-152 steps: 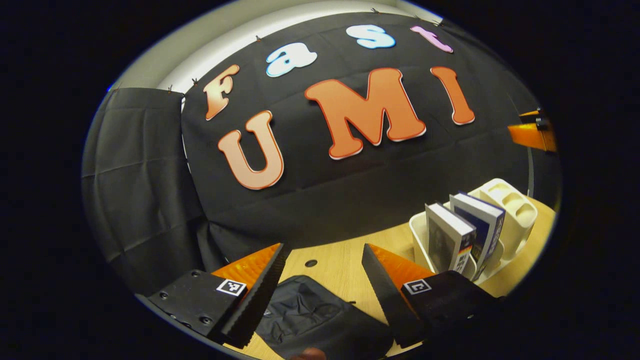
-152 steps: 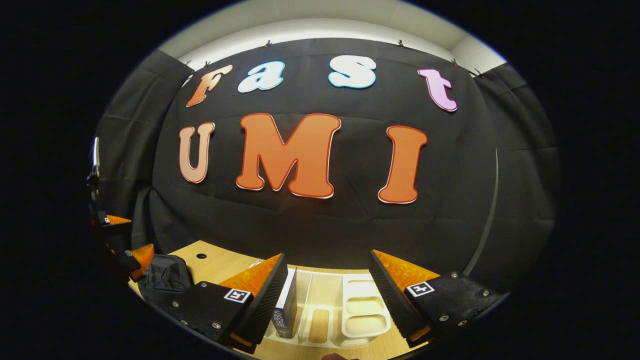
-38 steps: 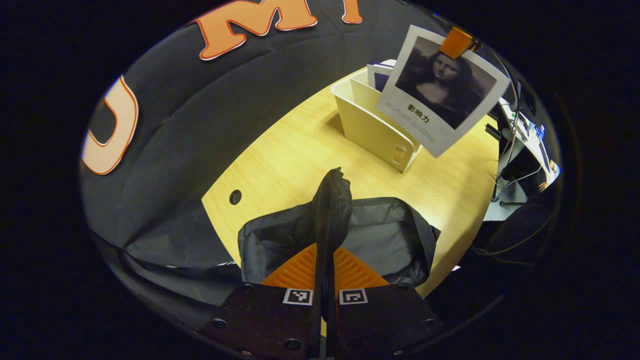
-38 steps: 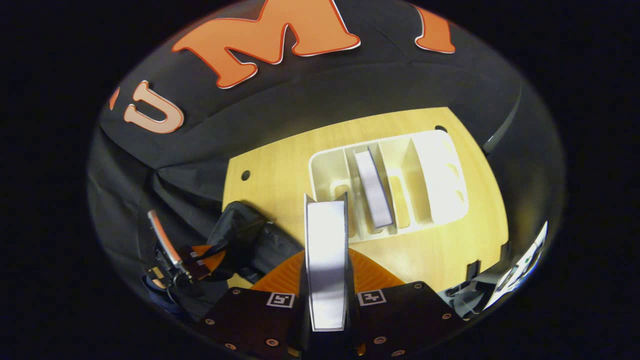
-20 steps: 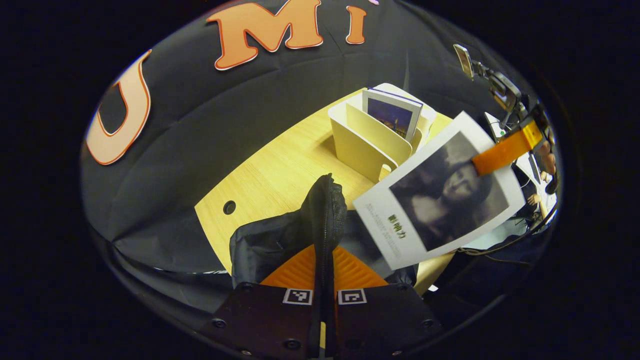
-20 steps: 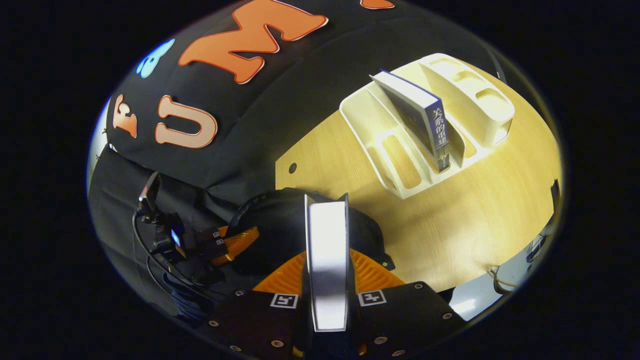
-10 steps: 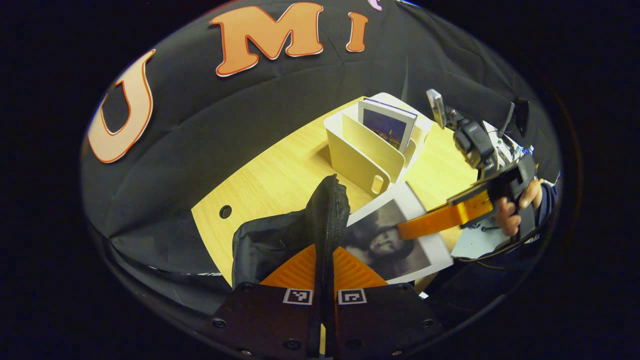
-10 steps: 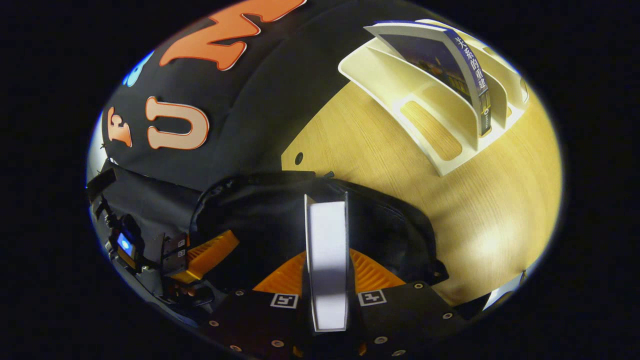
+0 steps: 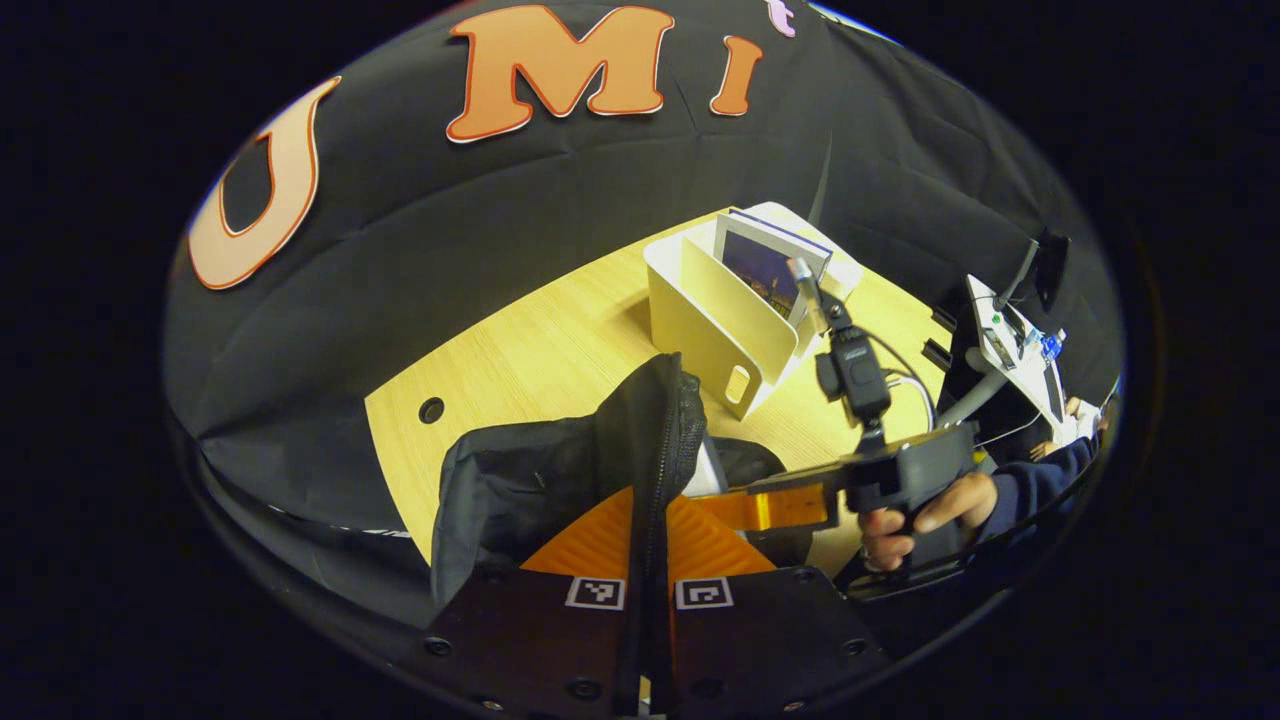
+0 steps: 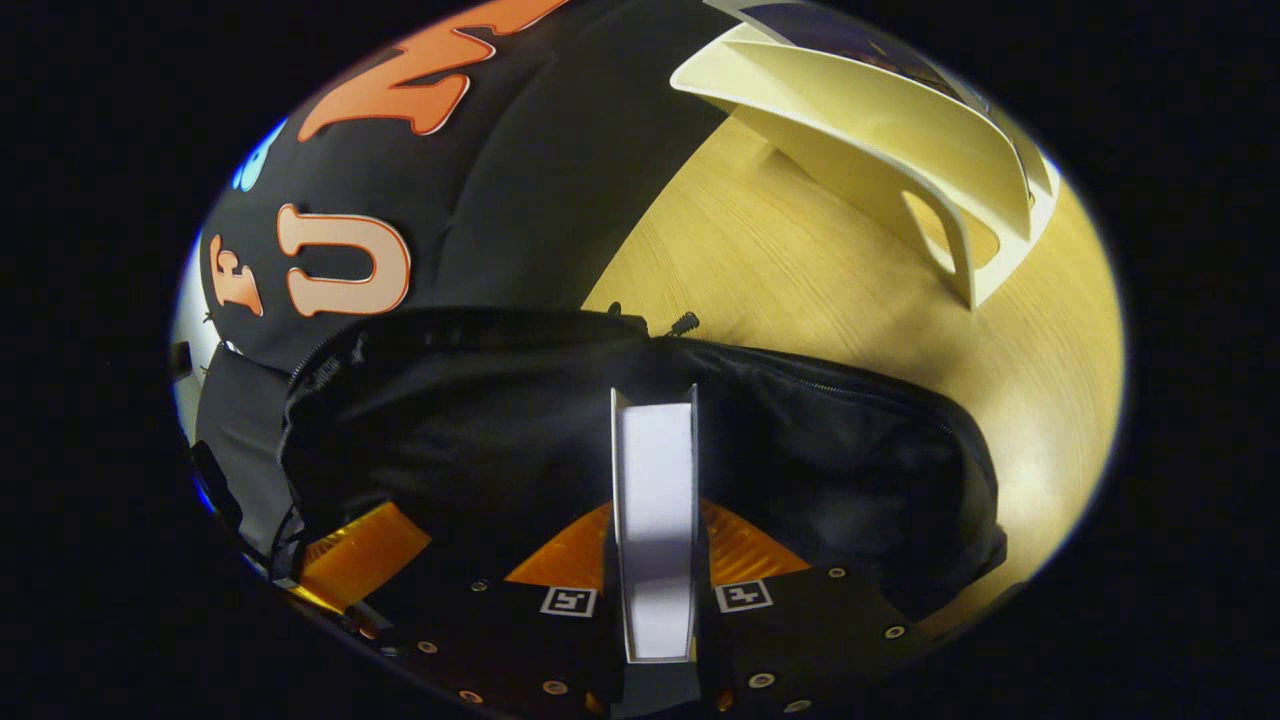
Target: Open the schoolbag, grab two books from the bookshelf and put them into the schoolbag.
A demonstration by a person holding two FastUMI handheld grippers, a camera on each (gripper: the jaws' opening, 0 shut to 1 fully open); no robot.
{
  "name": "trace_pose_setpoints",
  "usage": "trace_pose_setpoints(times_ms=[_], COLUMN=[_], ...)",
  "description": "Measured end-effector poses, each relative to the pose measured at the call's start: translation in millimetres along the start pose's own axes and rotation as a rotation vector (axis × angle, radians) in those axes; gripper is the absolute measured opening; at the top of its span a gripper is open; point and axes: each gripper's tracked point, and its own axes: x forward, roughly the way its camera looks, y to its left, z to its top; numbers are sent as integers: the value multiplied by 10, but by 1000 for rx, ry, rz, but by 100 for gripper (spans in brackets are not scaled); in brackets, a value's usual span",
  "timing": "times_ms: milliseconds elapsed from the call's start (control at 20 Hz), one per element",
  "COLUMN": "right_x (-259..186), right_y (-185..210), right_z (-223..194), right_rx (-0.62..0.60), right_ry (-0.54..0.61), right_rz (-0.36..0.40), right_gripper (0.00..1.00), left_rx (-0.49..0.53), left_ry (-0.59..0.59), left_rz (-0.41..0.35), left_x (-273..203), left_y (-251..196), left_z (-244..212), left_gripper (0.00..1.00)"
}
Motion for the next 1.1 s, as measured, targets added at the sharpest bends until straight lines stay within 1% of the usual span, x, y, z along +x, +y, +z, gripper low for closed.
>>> trace_pose_setpoints(times_ms=[50,150,200,250,300,350,400,450,500,550,600,700,750,850,950,1100], right_x=[21,8,-4,-80,-112,-175,-272,-368,-479,-577,-717,-919,-1018,-1233,-1426,-1738], right_y=[0,-44,-120,-202,-267,-321,-373,-408,-429,-470,-485,-558,-595,-586,-601,-703], right_z=[-34,-54,-75,-56,-55,-63,-65,-63,-52,6,99,334,451,676,947,1326], right_rx=[-7,-34,-71,-117,-154,-183,-217,-252,-289,-320,-351,-411,-419,-425,-470,-507], right_ry=[23,57,69,89,100,121,139,165,183,191,189,168,164,159,147,151], right_rz=[-11,-54,-95,-140,-168,-193,-216,-237,-252,-273,-294,-340,-363,-385,-400,-465], right_gripper=[29,34,39,41,48,51,43,67,71,73,77,82,82,83,83,83], left_rx=[-11,-42,-57,-64,-70,-73,-76,-81,-87,-92,-100,-106,-111,-117,-126,-170], left_ry=[1,5,6,6,7,8,10,14,18,28,28,30,31,38,46,58], left_rz=[6,7,0,1,1,2,-1,0,2,4,5,8,8,14,32,45], left_x=[0,18,43,50,55,80,101,127,141,168,186,205,207,229,304,410], left_y=[26,62,63,66,56,61,51,56,52,62,65,53,42,25,15,-15], left_z=[-7,-31,-33,-45,-59,-48,-45,-32,-44,-65,-63,-75,-80,-99,-129,-138], left_gripper=[5,5,5,5,5,5,5,5,5,5,4,4,5,5,5,5])
